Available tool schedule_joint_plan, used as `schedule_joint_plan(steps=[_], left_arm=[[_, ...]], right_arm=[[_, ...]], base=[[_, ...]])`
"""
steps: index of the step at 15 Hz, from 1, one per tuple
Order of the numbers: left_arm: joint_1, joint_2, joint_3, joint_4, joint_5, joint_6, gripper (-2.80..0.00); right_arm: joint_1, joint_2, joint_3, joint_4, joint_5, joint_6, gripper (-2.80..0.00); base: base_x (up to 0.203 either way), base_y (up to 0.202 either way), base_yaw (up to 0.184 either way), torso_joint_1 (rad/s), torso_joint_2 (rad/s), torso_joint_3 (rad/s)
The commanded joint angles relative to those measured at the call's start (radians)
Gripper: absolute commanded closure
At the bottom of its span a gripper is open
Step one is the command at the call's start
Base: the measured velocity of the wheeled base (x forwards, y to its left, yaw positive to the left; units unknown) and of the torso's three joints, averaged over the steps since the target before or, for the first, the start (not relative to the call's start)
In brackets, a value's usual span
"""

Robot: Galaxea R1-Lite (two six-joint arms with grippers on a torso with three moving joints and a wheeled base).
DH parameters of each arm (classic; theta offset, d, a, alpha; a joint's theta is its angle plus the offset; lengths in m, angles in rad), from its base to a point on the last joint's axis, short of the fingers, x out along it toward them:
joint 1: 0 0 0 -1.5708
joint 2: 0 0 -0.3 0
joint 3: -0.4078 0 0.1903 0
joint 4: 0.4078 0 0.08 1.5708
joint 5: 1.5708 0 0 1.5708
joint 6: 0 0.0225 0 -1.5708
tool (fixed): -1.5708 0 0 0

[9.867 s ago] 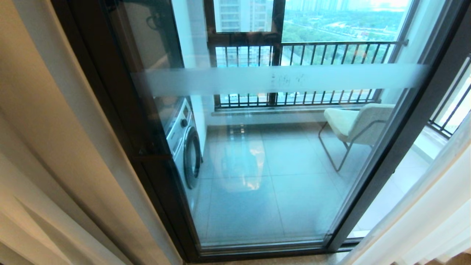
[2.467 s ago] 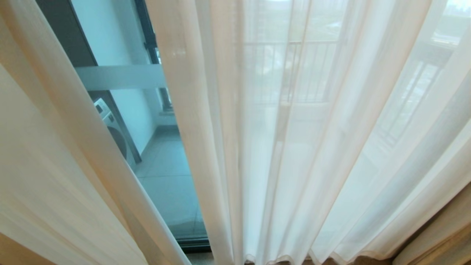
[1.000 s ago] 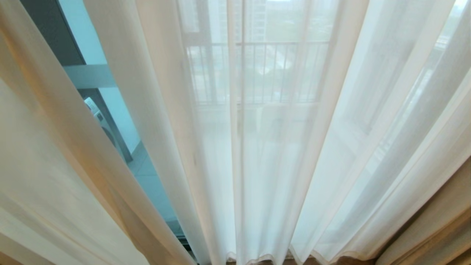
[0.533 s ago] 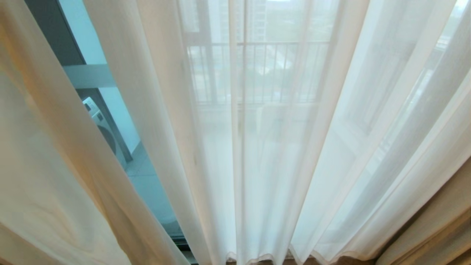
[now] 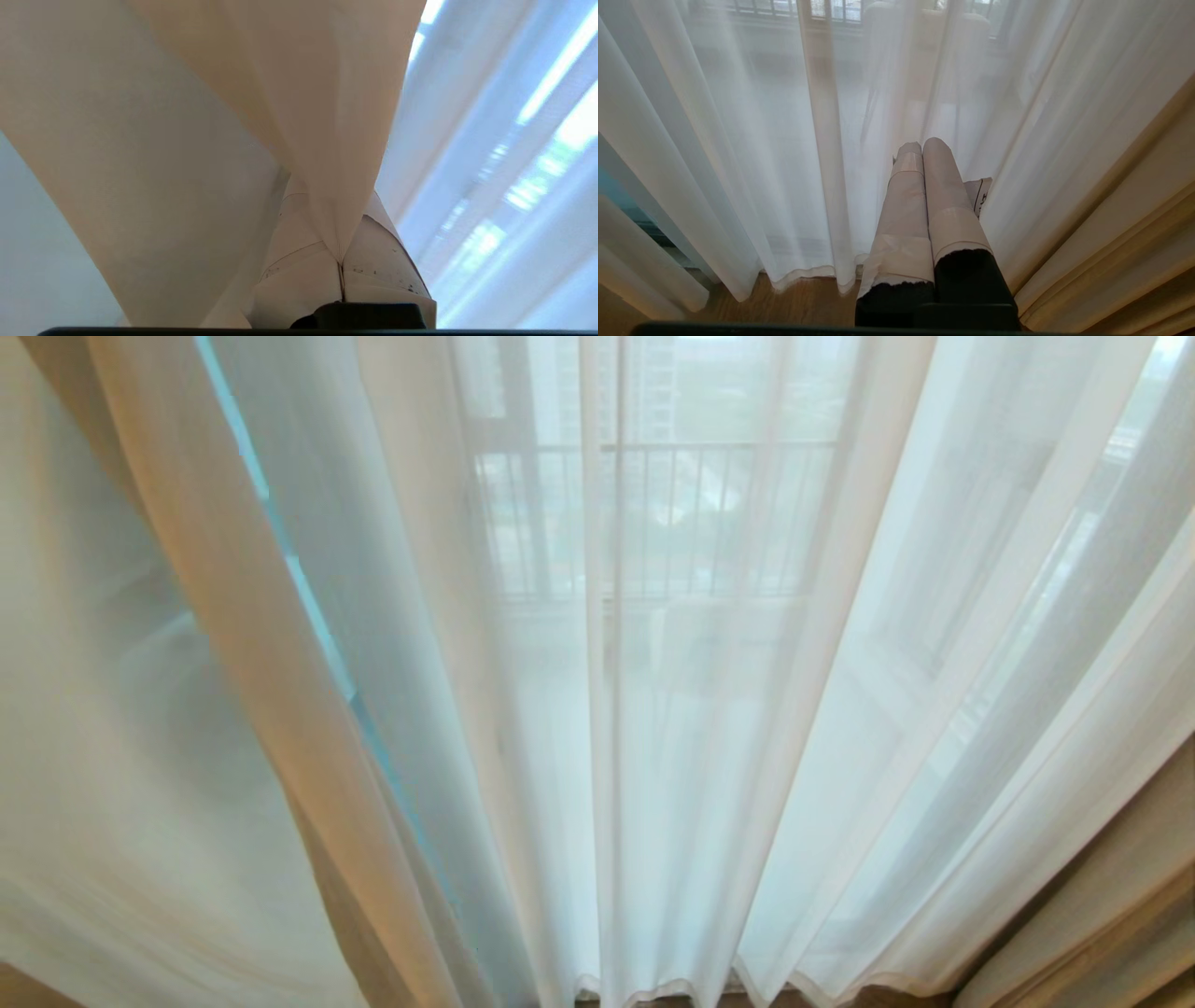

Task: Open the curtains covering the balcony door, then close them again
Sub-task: Close the inner curtains on both sides

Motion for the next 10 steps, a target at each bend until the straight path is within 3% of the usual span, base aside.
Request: schedule_joint_plan(steps=[1,4,10], left_arm=[[-0.091,0.022,0.001,-0.026,0.002,0.014,0.00],[-0.202,0.055,0.003,-0.057,0.003,0.064,0.00],[-0.261,0.123,-0.011,-0.084,-0.002,0.067,0.00]], right_arm=[[0.000,0.001,0.000,0.000,0.001,-0.001,0.00],[0.000,0.001,0.000,0.000,0.001,-0.001,0.00],[0.000,0.001,0.000,0.000,0.001,-0.001,0.00]], base=[[0.000,0.000,0.000,0.000,0.00,0.000],[0.000,0.000,0.000,0.000,0.00,0.000],[0.000,0.000,0.000,0.000,0.00,0.000]])
